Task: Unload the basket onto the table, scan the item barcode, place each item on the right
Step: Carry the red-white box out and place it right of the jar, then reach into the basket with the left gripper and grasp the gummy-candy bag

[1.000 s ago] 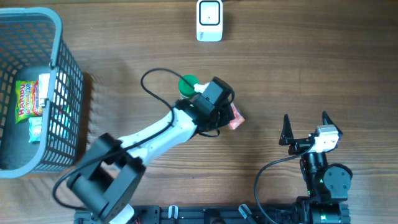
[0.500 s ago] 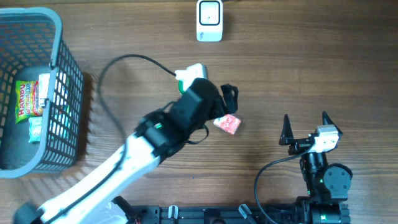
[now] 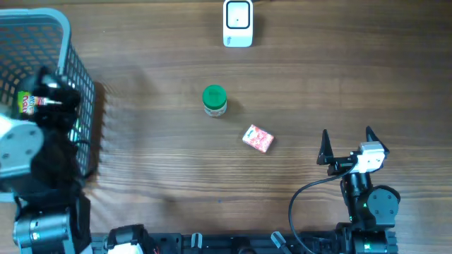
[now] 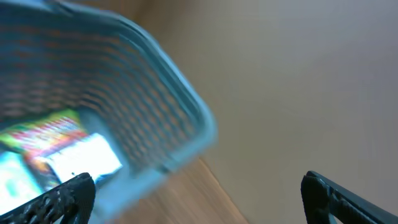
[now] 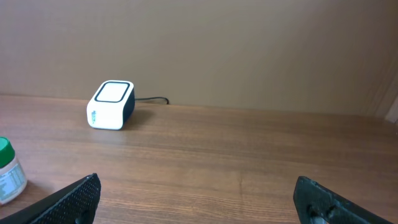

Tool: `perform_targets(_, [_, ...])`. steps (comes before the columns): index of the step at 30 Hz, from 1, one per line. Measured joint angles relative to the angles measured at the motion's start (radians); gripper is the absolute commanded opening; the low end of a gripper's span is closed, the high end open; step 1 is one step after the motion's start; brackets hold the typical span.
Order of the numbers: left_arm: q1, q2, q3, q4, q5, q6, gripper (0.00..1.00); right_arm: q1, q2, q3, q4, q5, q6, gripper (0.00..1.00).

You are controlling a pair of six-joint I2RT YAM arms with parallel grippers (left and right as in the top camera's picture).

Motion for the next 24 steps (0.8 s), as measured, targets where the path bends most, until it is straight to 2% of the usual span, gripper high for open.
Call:
perform_targets(2, [0.077, 0.013, 0.000, 0.015, 0.013, 0.003, 1.00, 0.000, 0.000, 0.000, 0.000, 0.000, 0.000, 1.00])
perform_targets(6, [0.330, 0.095, 0.000, 0.061, 0.124, 0.009, 1.00, 0.000, 0.000, 0.000, 0.000, 0.000, 0.000, 1.00])
perform_targets(10, [0.549, 0.290, 0.001, 0.074, 0.370, 0.010, 1.00, 0.000, 0.000, 0.000, 0.000, 0.000, 0.000, 1.00])
perform_targets(14, [0.643, 0.509, 0.002, 0.073, 0.560, 0.010, 1.00, 0.000, 0.000, 0.000, 0.000, 0.000, 0.000, 1.00])
perform_targets(17, [0.652, 0.674, 0.002, 0.081, 0.676, 0.044, 1.00, 0.000, 0.000, 0.000, 0.000, 0.000, 0.000, 1.00])
perform_targets(24, [0.652, 0.915, 0.002, 0.114, 0.824, 0.161, 1.00, 0.000, 0.000, 0.000, 0.000, 0.000, 0.000, 1.00])
